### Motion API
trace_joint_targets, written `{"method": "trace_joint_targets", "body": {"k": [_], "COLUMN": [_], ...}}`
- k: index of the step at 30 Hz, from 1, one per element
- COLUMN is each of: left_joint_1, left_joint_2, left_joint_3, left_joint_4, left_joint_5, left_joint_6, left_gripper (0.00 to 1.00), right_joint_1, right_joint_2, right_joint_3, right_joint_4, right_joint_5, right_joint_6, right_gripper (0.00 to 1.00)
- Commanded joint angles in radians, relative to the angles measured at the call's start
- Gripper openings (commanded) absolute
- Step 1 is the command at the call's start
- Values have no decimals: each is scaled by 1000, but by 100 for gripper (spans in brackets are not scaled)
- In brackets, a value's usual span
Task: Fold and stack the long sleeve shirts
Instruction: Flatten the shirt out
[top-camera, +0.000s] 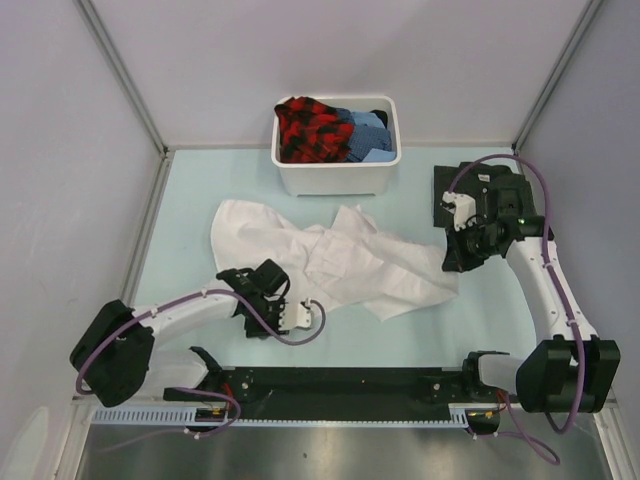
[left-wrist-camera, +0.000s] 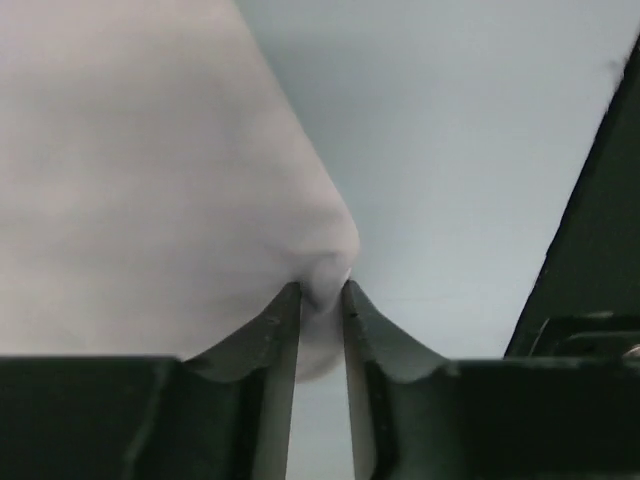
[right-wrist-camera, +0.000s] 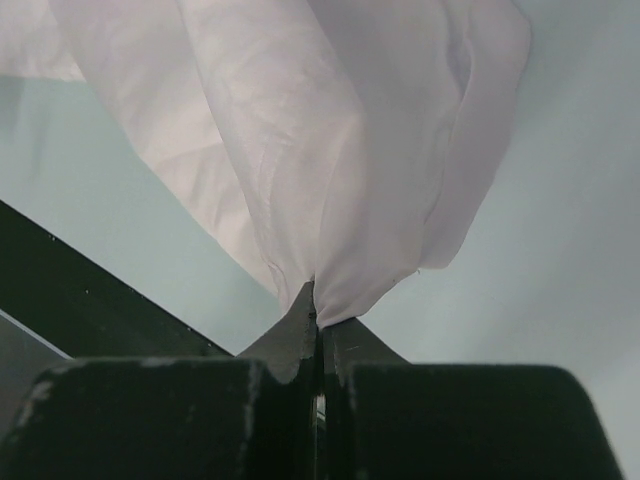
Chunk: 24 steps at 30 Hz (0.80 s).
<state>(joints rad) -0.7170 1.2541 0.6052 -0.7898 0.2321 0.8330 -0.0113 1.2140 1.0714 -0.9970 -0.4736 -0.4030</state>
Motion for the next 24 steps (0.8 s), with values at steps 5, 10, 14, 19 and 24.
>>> {"method": "trace_joint_targets", "body": {"k": [5, 10, 14, 19, 24], "left_joint_1": [8, 63, 74, 74, 54], "left_joint_2": [-76, -327, -445, -619, -696], "left_joint_3": [-30, 169, 304, 318, 289], "left_joint_4": [28, -268, -491, -658, -677], "left_joint_5": [-100, 54, 122, 135, 61], "left_joint_6": [-14, 87, 201, 271, 284], "left_gripper": [0, 0, 0, 0, 23], "right_joint_1": [8, 34, 43, 192, 399], "right_joint_2": [-31, -85, -180, -356, -475], "right_joint_3": [76, 125, 113, 22, -41], "right_joint_4": [-198, -376, -521, -522, -522], "right_joint_5": [161, 222, 227, 326, 342], "right_joint_6": [-163, -299, -381, -372, -312], "right_gripper": [0, 0, 0, 3, 52]}}
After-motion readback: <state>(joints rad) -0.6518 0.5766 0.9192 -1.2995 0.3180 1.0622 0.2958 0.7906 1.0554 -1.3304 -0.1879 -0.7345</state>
